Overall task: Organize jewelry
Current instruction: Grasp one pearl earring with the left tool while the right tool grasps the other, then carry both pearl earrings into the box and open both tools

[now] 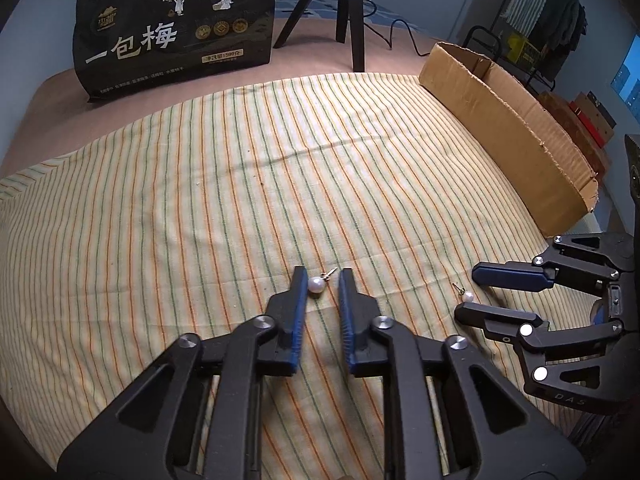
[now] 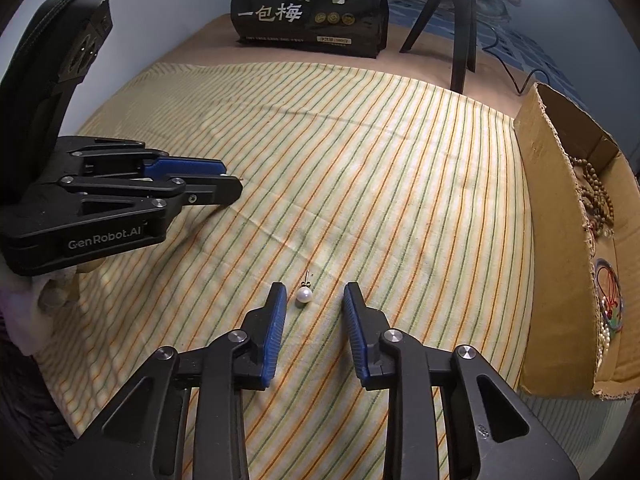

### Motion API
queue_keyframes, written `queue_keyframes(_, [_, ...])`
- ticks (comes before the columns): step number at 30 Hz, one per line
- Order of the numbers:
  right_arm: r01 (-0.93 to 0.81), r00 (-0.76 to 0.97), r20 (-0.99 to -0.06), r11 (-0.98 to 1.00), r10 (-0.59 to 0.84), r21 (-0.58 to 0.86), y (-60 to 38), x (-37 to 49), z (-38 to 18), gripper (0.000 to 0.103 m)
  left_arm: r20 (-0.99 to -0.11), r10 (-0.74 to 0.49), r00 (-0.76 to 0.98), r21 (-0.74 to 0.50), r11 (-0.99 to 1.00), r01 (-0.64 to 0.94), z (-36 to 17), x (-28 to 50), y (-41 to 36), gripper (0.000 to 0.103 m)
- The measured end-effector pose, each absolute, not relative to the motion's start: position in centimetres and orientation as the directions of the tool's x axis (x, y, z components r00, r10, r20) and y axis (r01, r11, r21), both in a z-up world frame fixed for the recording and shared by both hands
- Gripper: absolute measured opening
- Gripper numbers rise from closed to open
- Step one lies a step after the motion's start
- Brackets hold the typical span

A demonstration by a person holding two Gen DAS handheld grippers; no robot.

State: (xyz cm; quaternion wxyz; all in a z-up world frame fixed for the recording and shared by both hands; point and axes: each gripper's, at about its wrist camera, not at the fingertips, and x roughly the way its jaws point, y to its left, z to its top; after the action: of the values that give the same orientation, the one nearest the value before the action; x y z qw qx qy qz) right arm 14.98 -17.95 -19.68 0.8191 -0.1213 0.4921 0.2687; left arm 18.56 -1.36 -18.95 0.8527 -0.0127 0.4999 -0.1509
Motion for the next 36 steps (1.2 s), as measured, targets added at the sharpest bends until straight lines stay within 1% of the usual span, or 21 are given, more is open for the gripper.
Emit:
queue_keyframes(3, [-0.562,0.371,-0.872,0.824,0.320,0.064,-17.9,15.0,-19.8,0.022,-0.849,-0.269,0.455,-0.169,0.954,0.248,-19.0,18.6,-1.6,0.009])
queue_keyframes(5, [-0.565,0.370,-0.872,0.823,0.320,0.062,-17.8,15.1,-19.8,0.015,-0.849,-0.266,0.457,-0.166,0.955,0.247,-18.9,18.6,-1.6,0.009])
queue_keyframes(7, [-0.565,0.370,-0.872,0.823,0.321,0.063,-17.8,15.1,-19.9,0.011,-0.848,-0.266,0.457,-0.166,0.955,0.247,-18.9,18.6,-1.6,0.009])
queue_keyframes(11, [-0.564,0.374,-0.870,0.823,0.321,0.061,-17.8,14.9,-19.8,0.007,-0.846,-0.265,0.462,-0.165,0.955,0.247,-18.7,18.4,-1.6,0.009])
queue_keyframes(25, [-0.538,0.426,-0.838,0.840,0.342,0.070,-18.8,14.7,-16.9,0.007,-0.811,-0.286,0.511,-0.185,0.953,0.240,-15.5,17.5,-1.5,0.009])
queue_keyframes(36, [-0.486,0.501,-0.792,0.870,0.349,0.076,-21.3,14.8,-13.8,0.007,-0.748,-0.348,0.566,-0.228,0.935,0.273,-11.3,17.3,-3.8,0.009])
